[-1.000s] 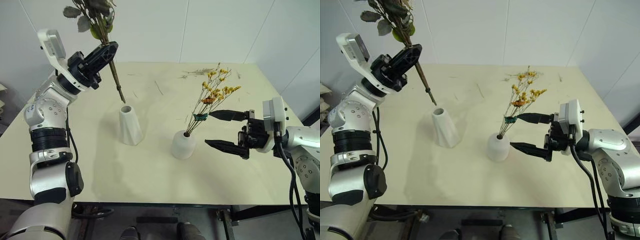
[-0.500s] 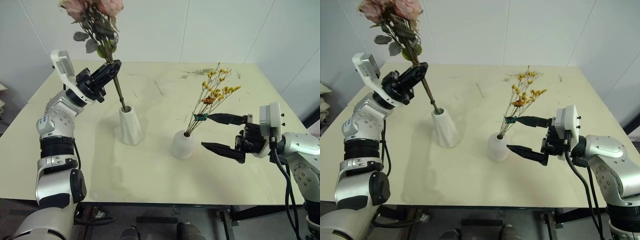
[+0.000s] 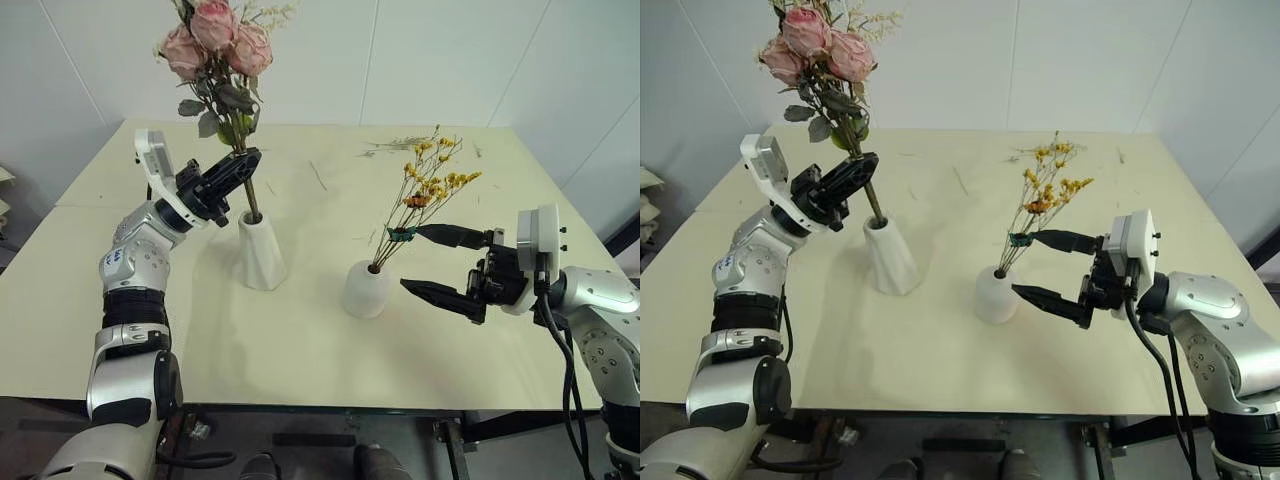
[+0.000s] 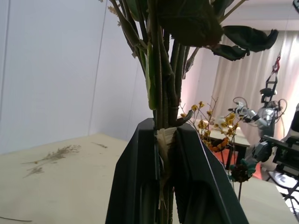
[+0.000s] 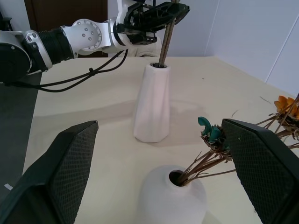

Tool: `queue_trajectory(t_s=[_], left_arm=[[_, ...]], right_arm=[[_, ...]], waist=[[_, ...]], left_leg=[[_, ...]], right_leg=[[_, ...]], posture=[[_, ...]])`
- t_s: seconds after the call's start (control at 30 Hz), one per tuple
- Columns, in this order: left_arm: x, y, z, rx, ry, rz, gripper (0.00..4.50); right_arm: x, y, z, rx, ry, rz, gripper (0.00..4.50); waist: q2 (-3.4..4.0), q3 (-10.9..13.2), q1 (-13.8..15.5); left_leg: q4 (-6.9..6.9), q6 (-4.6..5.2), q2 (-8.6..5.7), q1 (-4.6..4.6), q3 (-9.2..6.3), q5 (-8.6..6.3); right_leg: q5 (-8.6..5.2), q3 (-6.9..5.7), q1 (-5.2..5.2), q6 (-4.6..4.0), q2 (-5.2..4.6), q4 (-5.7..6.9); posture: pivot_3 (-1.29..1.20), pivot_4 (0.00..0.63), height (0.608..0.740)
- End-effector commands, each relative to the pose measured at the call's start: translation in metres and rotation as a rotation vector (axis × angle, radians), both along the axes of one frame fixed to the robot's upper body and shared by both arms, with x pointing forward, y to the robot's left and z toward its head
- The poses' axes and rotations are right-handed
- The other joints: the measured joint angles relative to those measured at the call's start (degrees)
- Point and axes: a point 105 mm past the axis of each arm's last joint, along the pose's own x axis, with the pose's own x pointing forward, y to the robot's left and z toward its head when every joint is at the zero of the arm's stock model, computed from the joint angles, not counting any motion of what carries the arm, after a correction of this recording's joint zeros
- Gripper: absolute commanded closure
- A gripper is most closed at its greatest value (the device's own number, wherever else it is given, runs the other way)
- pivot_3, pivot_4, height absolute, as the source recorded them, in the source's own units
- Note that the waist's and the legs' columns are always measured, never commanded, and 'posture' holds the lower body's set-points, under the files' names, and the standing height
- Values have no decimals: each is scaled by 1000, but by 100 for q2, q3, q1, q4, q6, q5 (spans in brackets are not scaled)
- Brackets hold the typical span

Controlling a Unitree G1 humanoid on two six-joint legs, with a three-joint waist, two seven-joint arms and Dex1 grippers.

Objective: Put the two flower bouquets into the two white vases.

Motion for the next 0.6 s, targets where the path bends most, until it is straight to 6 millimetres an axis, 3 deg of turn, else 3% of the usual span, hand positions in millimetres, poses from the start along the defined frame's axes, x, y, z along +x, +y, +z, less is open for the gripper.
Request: queue_trajectory(t_s=[0.03, 0.4, 0.6], left_arm=[[0, 4, 2, -7, -29, 27, 4396], [4, 4, -10, -5, -21, 52, 4396], [-6, 5, -9, 26, -17, 32, 2554]], right_arm=[[-7, 1, 10, 11, -62, 5, 0], [-6, 3, 7, 30, -61, 2, 0], [-6, 2, 6, 35, -60, 0, 0]], waist=[[0, 0, 1], [0, 0, 0], [0, 0, -12]], left_leg=[[0, 0, 0, 0, 0, 0], [-1, 0, 0, 0, 0, 0], [-1, 0, 0, 0, 0, 0]], right_leg=[[0, 0, 0, 0, 0, 0], [0, 0, 0, 0, 0, -2], [0, 0, 1, 0, 0, -2]], posture=[[0, 150, 740], [0, 150, 740], [0, 150, 740]])
